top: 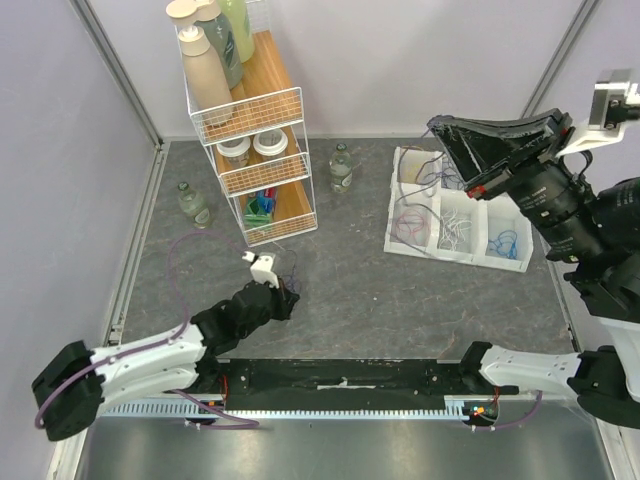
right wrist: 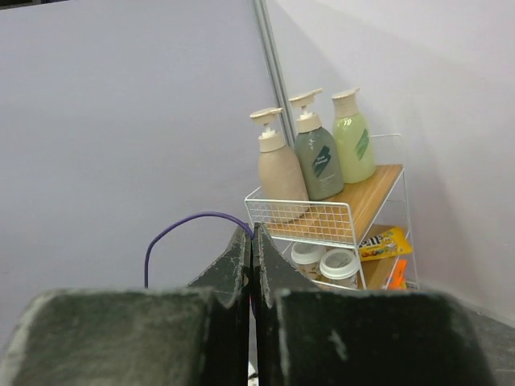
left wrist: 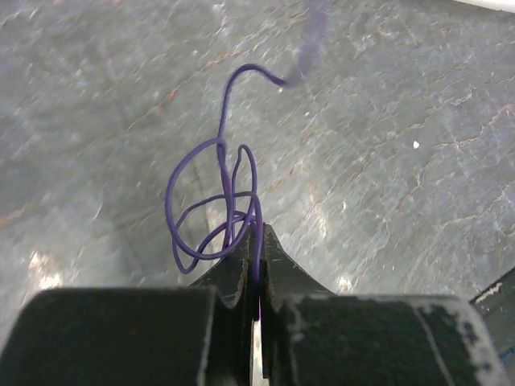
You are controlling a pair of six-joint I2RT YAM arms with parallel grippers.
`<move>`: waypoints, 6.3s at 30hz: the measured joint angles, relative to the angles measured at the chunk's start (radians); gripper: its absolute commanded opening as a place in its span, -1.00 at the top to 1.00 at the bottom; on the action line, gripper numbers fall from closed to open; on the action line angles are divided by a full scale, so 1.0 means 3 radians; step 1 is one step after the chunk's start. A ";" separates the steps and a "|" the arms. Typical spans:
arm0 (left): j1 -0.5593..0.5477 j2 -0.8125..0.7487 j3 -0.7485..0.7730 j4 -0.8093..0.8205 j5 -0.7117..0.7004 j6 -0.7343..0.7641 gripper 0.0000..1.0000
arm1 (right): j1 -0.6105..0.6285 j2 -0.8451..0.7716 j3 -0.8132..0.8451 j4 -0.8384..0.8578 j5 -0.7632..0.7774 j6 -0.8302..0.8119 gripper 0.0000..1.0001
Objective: Untangle the cables
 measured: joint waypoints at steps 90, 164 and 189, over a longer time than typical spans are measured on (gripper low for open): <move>-0.0003 -0.1011 0.0490 -0.1291 0.0910 -0.0267 0.97 | -0.3460 0.2623 -0.1136 0.0600 -0.0142 0.0146 1.00; 0.0023 -0.0763 0.0375 -0.0612 0.1692 -0.0683 0.95 | -0.0423 -0.1246 -0.4275 0.1855 -0.1558 0.0889 1.00; 0.0023 -0.1883 0.0623 -0.1905 0.0460 -0.0744 0.58 | -0.0423 -0.1216 -0.3243 -0.0223 0.1169 0.0050 1.00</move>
